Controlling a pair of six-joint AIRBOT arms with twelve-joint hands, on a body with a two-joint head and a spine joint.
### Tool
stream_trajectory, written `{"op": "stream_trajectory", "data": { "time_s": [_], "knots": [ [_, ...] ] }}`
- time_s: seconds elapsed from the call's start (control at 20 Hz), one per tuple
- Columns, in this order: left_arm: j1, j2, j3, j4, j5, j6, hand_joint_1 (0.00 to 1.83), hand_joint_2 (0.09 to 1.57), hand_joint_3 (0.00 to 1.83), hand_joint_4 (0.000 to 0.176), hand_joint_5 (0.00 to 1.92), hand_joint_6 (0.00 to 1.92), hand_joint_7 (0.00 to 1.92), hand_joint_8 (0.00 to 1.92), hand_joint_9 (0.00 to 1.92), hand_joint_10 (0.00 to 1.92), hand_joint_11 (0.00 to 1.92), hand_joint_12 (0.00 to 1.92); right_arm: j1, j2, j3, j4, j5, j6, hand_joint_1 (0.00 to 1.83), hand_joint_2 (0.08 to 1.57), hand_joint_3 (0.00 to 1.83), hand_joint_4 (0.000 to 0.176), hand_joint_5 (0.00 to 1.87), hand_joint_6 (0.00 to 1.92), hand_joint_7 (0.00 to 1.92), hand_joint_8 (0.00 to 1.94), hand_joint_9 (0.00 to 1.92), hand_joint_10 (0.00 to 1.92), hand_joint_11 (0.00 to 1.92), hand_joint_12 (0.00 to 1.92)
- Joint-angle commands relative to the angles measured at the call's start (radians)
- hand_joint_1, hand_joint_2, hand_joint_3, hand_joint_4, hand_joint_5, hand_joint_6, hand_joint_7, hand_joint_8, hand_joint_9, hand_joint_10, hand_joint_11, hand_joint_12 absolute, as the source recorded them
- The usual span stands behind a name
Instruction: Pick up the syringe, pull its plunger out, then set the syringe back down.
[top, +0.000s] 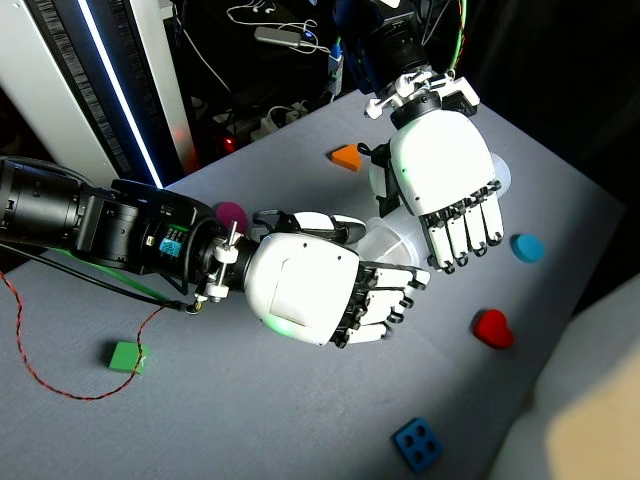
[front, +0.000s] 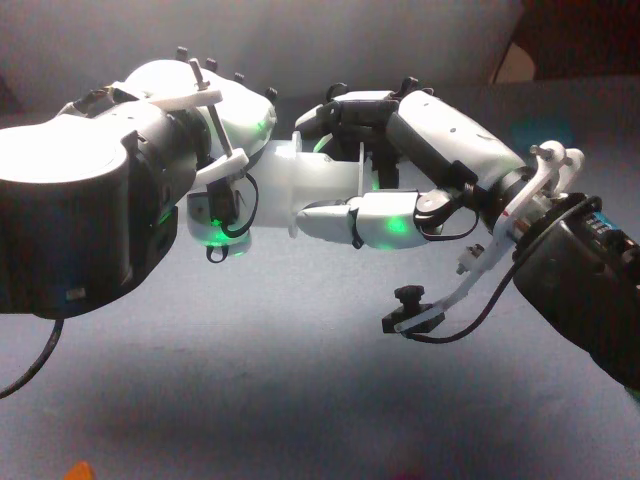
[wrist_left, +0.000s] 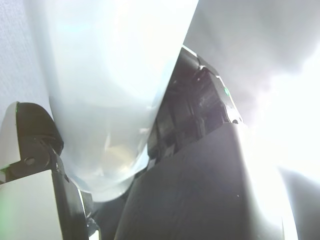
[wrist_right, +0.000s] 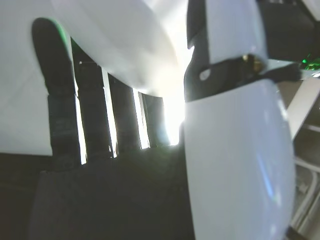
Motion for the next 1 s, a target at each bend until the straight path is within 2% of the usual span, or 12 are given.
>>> {"op": "stream_trajectory", "data": {
  "time_s": [0.0, 0.3, 0.45, 0.95],
  "knots": [
    [-0.020, 0.003, 0.000, 0.097, 0.037, 0.000, 1.47, 1.32, 0.00, 0.000, 0.47, 1.50, 0.56, 1.76, 0.54, 1.71, 0.46, 1.83, 0.004, 0.004, 0.004, -0.018, 0.105, 0.004, 1.37, 1.14, 0.00, 0.000, 0.80, 1.10, 0.92, 1.03, 0.92, 1.31, 0.87, 1.36],
    [-0.020, 0.004, 0.000, 0.097, 0.037, 0.000, 1.47, 1.31, 0.00, 0.000, 0.49, 1.51, 0.55, 1.76, 0.50, 1.72, 0.52, 1.80, -0.002, 0.021, 0.004, -0.019, 0.133, 0.000, 1.37, 1.14, 0.00, 0.000, 0.81, 1.10, 0.94, 1.02, 0.93, 1.29, 0.89, 1.33],
    [-0.021, 0.004, 0.001, 0.097, 0.037, 0.000, 1.47, 1.31, 0.00, 0.000, 0.51, 1.48, 0.55, 1.77, 0.51, 1.71, 0.47, 1.82, -0.012, 0.054, -0.001, -0.055, 0.132, 0.006, 1.37, 1.14, 0.00, 0.000, 0.81, 1.10, 0.94, 1.02, 0.94, 1.28, 0.89, 1.32],
    [-0.019, 0.004, 0.000, 0.097, 0.036, 0.001, 1.47, 1.31, 0.00, 0.000, 0.49, 1.49, 0.56, 1.75, 0.51, 1.72, 0.50, 1.81, -0.046, 0.170, -0.006, -0.158, 0.122, 0.041, 1.37, 1.13, 0.00, 0.000, 0.82, 1.06, 0.95, 1.02, 0.95, 1.25, 0.93, 1.25]
  ]
}}
